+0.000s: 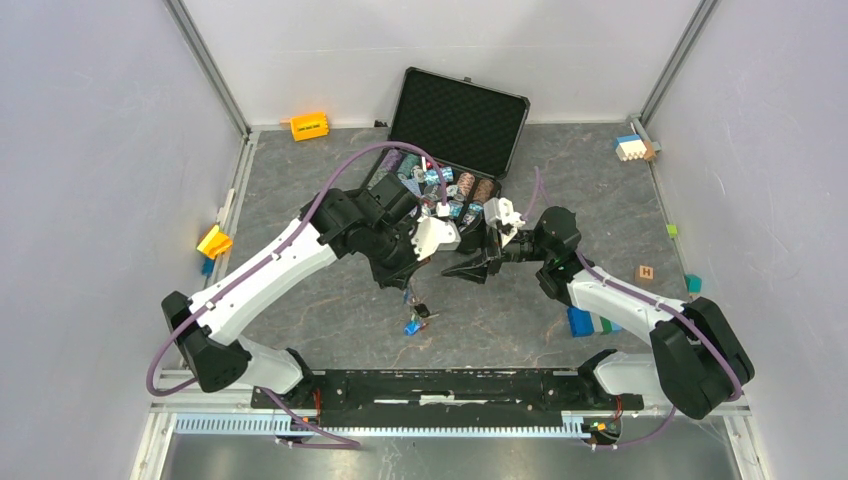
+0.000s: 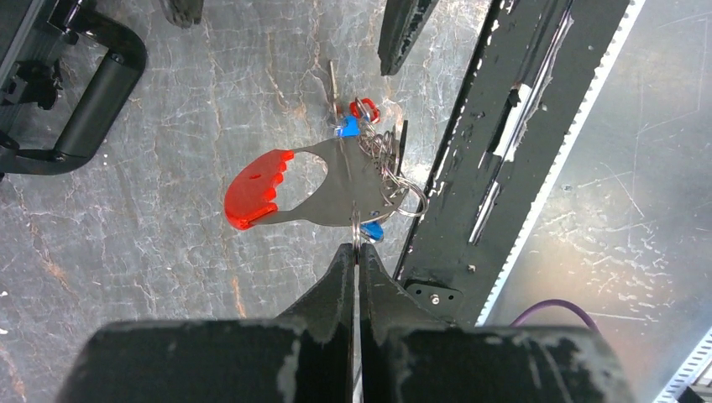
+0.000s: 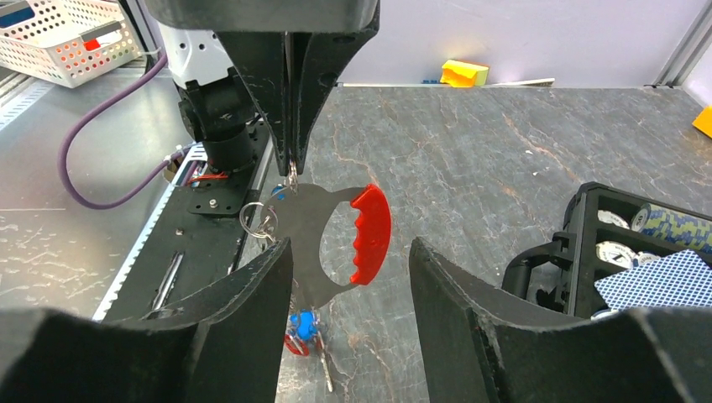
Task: Put the keys on the keyring
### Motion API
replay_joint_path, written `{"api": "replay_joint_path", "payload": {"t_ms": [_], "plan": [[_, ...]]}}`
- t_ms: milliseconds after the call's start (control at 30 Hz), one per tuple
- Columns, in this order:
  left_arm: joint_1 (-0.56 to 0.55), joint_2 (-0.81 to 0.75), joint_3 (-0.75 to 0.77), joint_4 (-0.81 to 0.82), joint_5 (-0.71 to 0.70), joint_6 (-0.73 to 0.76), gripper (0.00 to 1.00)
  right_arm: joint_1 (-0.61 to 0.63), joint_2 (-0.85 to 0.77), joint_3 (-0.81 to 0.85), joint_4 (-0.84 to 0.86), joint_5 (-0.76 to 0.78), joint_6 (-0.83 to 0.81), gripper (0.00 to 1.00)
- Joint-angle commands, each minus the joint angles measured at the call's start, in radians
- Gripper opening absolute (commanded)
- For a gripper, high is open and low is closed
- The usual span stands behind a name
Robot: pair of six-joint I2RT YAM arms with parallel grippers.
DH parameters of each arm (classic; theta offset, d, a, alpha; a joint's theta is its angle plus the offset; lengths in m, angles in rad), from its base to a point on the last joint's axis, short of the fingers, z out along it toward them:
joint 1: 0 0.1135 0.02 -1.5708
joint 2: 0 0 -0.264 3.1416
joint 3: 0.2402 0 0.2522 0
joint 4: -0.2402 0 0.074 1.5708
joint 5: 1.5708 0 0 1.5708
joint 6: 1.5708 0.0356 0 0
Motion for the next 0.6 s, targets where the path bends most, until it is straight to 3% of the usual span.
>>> {"api": "replay_joint_path", "payload": {"t_ms": [0,400,567], "plan": [[-0.008,0.008,0.062,-0.030,-0.007,-0.029,0.02,-0.003,0.007,0.041,-0.003,0.014,-0.025,0.59],[-0.009,0.113,0.163,-0.150,-0.023,-0.048,0.02,-0.002,0.002,0.023,0.030,-0.001,-0.017,0.59],[-0.010,0.132,0.203,-0.167,-0.007,-0.056,0.02,0.008,0.020,-0.008,0.130,-0.004,0.051,0.59]]}}
